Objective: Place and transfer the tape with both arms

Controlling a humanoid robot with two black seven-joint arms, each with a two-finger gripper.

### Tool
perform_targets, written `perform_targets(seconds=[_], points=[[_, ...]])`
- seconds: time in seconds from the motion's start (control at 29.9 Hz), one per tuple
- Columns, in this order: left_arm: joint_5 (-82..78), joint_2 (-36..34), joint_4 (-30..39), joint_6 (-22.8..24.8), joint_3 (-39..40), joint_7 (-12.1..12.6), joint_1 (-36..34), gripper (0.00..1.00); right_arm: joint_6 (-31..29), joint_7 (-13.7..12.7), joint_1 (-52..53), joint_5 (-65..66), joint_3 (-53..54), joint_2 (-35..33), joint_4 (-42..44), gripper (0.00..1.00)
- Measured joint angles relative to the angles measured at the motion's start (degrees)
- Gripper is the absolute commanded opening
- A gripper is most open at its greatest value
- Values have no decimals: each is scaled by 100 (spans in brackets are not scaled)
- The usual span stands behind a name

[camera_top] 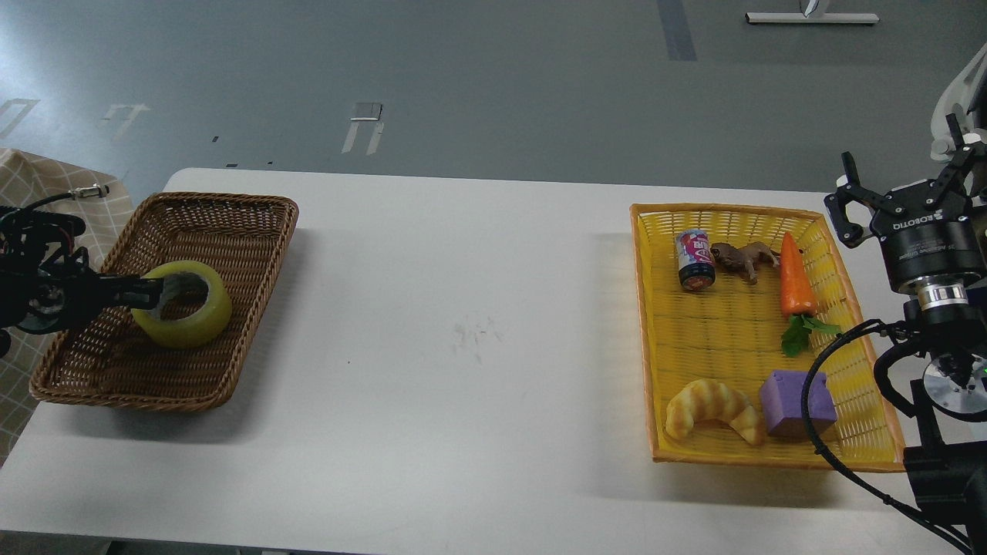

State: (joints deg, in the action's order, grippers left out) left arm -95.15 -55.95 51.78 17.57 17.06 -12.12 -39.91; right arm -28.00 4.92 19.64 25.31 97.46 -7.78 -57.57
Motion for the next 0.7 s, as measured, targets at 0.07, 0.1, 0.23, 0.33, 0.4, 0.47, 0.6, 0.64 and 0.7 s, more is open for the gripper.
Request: perform_targets(seconds=[0.07, 0.1, 0.23, 0.33, 0.4, 0.47, 0.6, 0.64, 0.7], points=[[191, -31, 23, 12, 0, -1, -2, 84, 0, 0, 0, 0, 0, 3, -1, 100], [292, -47, 30, 15, 0, -5, -3, 85, 0, 0, 1, 0, 0, 4, -4, 100], [603, -103, 43, 15, 43, -14, -94, 89, 0, 0, 5, 0, 1, 4, -9, 100], [995, -158, 58, 27, 80, -18, -324, 90, 0, 0, 5, 0, 0, 5, -15, 100], [1410, -214, 132, 44, 85, -18, -632, 92, 0, 1, 5, 0, -2, 5, -19, 100], [1957, -259, 262, 63, 91, -21, -992, 94, 0, 0, 6, 0, -6, 5, -20, 100], [3282, -283, 430, 86, 115, -29, -1657, 97, 0, -2, 8, 5, -8, 4, -3, 100], [3709, -253, 465, 88, 130, -29, -1818, 97, 0, -4, 13, 7, -9, 2, 2, 100], [4538, -154, 563, 105, 162, -26, -2061, 97, 0, -11, 27, 10, -17, -4, 7, 100]])
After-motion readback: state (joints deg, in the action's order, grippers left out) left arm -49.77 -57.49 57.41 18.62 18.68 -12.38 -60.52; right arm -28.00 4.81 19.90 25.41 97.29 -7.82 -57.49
